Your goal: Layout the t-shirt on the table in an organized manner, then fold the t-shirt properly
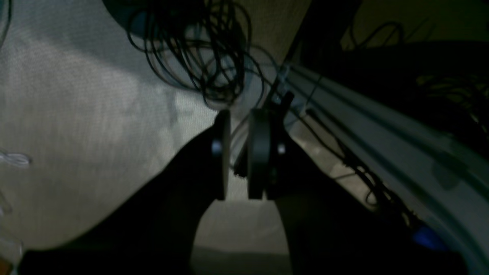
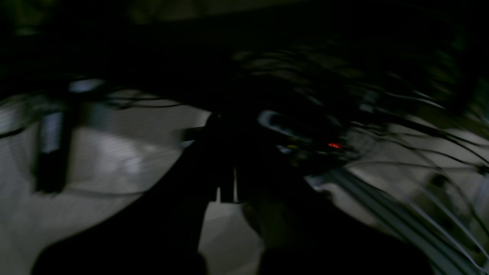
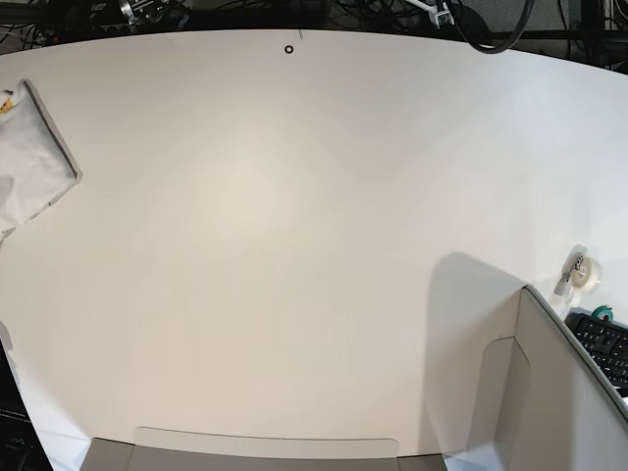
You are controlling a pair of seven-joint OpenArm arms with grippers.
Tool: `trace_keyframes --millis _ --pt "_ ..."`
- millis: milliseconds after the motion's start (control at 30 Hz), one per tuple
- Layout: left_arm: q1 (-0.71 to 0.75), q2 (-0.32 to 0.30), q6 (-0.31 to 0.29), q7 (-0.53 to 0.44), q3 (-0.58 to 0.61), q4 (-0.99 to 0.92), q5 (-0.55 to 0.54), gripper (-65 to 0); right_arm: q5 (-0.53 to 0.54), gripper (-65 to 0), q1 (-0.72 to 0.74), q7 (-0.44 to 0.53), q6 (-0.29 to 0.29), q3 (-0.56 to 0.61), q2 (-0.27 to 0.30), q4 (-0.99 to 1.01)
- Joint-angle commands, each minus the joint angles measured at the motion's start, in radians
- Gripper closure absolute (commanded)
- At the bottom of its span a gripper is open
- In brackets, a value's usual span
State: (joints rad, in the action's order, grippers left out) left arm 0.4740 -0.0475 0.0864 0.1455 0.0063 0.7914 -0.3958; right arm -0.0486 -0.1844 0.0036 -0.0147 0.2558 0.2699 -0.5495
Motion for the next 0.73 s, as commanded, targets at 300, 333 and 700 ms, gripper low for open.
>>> trace_keyframes --millis 300,333,700 --pt "-0.208 -0.007 -0.003 -0.188 0.044 -0.363 0.024 -7.0 0.006 0.0 0.023 0.011 0.005 -0.003 -0.045 0.075" --pt "-0.211 -0.007 -0.003 -0.188 0.067 -0.367 0.039 -7.1 0.006 0.0 0.023 0.011 0.005 -0.003 -0.048 0.079" --pt "-0.288 -0.005 -0.003 -0.189 0.257 -0.439 0.076 -7.1 0.008 0.0 0.024 0.011 0.003 -0.013 -0.116 0.128"
